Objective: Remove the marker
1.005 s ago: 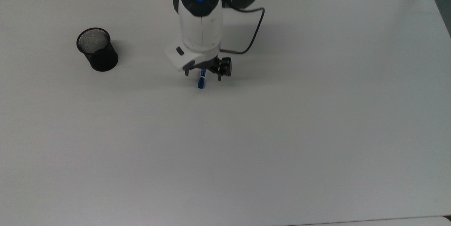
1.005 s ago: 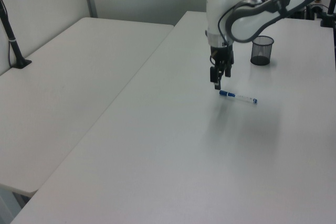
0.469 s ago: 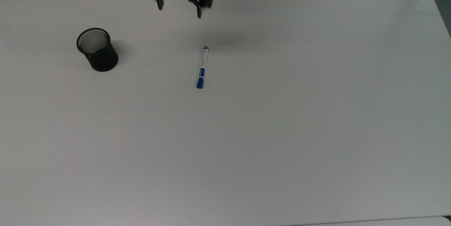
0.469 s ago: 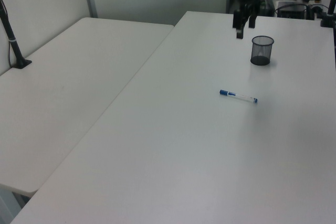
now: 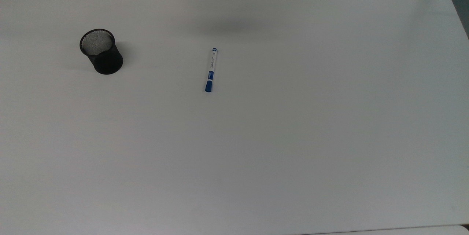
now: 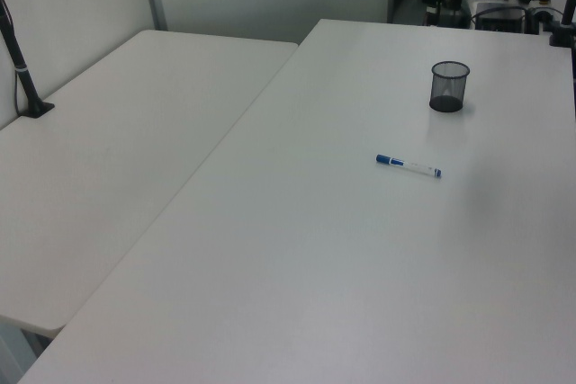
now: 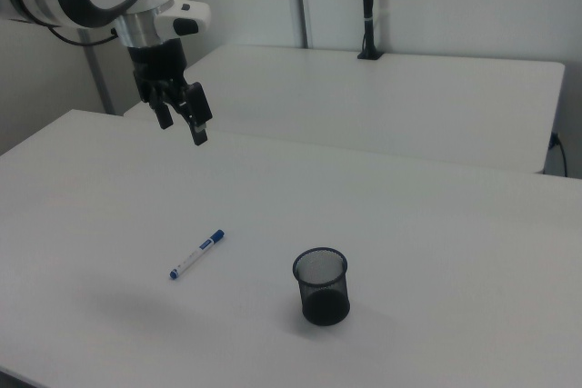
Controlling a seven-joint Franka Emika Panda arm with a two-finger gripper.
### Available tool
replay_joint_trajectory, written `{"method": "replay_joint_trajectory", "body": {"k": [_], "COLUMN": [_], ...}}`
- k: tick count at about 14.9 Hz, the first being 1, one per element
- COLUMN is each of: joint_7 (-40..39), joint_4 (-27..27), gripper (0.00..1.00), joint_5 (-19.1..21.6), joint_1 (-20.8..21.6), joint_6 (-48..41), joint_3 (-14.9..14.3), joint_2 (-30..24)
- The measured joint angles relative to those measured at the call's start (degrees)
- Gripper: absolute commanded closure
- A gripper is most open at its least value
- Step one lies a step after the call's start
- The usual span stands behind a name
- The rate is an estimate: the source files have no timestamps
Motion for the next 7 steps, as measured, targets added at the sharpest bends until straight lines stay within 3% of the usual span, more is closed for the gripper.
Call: {"method": "replay_joint_trajectory", "body": {"k": [4, 7], "joint_7": [-8.61, -10.47], "joint_4": [0.76, 1.98], "gripper": [0.00, 0.00], "joint_5": [0.00, 0.00], "joint_1": [-0.13, -0.42], "joint_6": [0.05, 0.06], "joint_3": [-1.02, -1.53], "joint_2": [0.10, 0.63]}}
